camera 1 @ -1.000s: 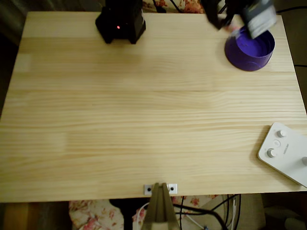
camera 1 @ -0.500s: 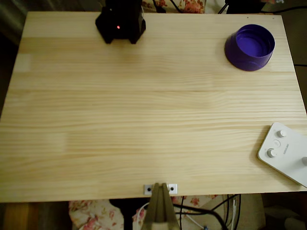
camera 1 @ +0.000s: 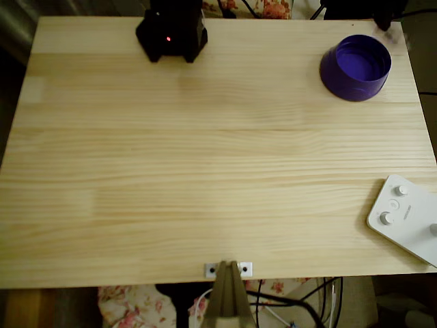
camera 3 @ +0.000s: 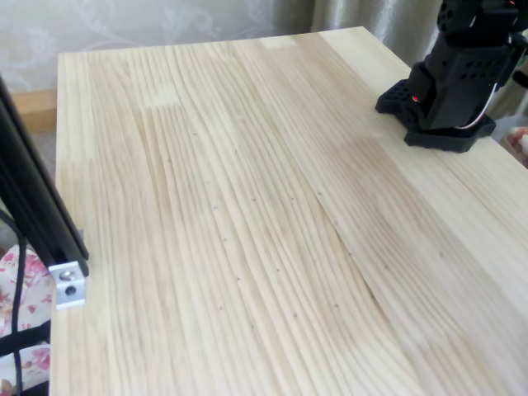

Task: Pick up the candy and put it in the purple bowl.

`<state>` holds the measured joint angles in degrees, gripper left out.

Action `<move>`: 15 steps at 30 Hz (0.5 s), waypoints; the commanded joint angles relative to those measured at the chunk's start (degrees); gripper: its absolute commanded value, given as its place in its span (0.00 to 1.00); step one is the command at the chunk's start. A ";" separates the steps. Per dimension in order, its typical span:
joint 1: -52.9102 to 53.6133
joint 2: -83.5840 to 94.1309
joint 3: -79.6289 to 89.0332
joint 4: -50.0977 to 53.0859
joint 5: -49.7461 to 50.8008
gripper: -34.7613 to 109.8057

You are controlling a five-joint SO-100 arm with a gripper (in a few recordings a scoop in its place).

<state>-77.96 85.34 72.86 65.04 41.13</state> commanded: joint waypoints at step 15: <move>5.10 7.56 -5.19 5.80 2.02 0.42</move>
<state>-73.92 84.38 72.86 69.26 42.80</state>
